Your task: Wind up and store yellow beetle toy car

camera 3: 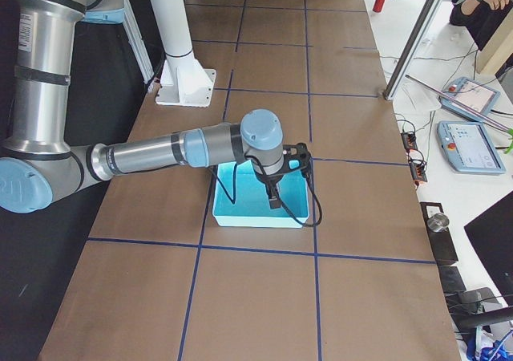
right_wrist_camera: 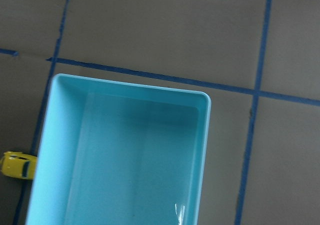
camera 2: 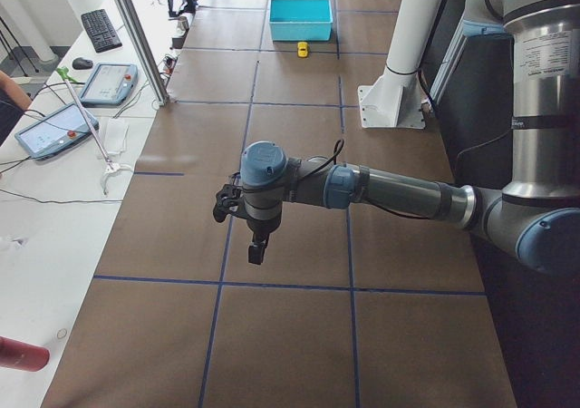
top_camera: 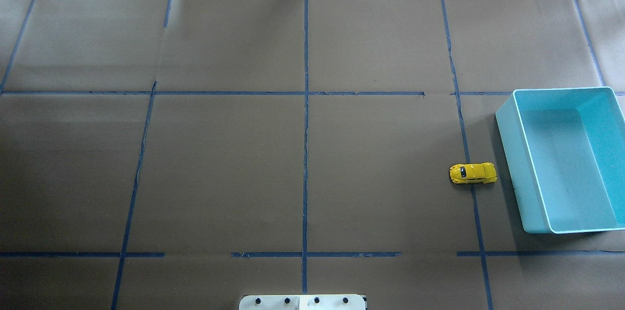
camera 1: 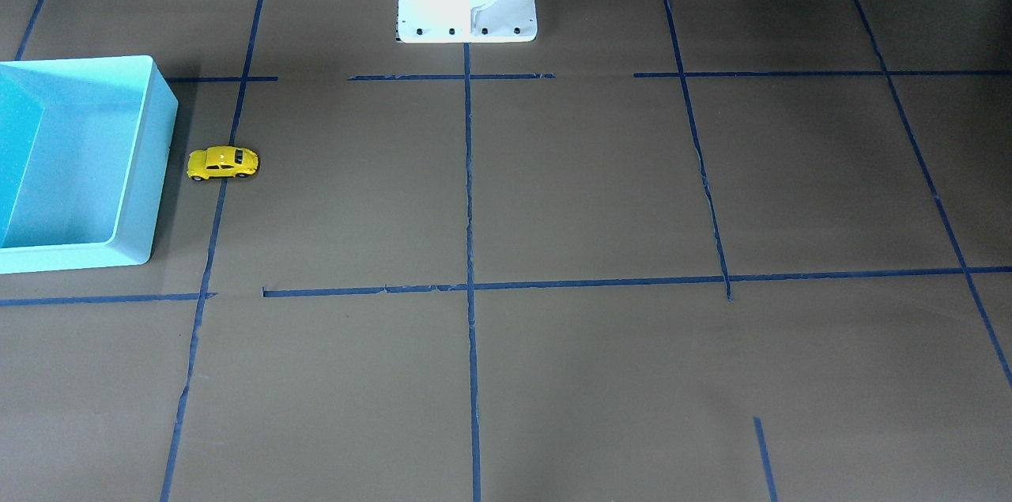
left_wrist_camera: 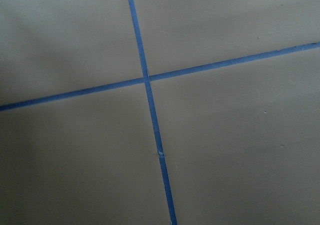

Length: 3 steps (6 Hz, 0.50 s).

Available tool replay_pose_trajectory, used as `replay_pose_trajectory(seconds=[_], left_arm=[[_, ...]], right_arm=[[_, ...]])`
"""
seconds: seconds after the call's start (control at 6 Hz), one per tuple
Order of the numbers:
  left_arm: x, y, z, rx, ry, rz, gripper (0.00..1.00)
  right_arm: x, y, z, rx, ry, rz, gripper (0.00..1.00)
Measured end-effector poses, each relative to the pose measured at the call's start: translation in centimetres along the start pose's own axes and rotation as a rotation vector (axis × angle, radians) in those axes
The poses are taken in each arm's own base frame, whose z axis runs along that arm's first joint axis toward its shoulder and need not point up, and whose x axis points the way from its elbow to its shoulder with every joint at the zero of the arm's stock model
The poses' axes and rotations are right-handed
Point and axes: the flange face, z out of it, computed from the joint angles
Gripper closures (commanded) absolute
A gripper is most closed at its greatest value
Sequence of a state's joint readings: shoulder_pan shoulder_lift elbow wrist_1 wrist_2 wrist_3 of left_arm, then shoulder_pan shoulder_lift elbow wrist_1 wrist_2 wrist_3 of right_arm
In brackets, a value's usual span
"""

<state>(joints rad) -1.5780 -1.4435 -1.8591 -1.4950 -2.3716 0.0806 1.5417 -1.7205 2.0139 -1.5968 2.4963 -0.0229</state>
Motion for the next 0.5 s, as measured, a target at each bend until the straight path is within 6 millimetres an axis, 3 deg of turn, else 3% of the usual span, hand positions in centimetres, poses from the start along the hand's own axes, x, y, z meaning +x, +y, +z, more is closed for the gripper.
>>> replay_pose_trajectory(seconds=[0.33, 0.5], left_arm=[[-0.5, 1.3, 0.4, -0.022, 0.009, -0.073, 0.00], [-0.7, 1.4, 0.6, -0.029, 0.010, -0.088, 0.00]], right_arm=[[-9.9, -6.0, -0.2, 0.060, -0.121, -0.271, 0.00], [-12.9, -6.8, 0.3, 0.072, -0.170, -0.368, 0.00]])
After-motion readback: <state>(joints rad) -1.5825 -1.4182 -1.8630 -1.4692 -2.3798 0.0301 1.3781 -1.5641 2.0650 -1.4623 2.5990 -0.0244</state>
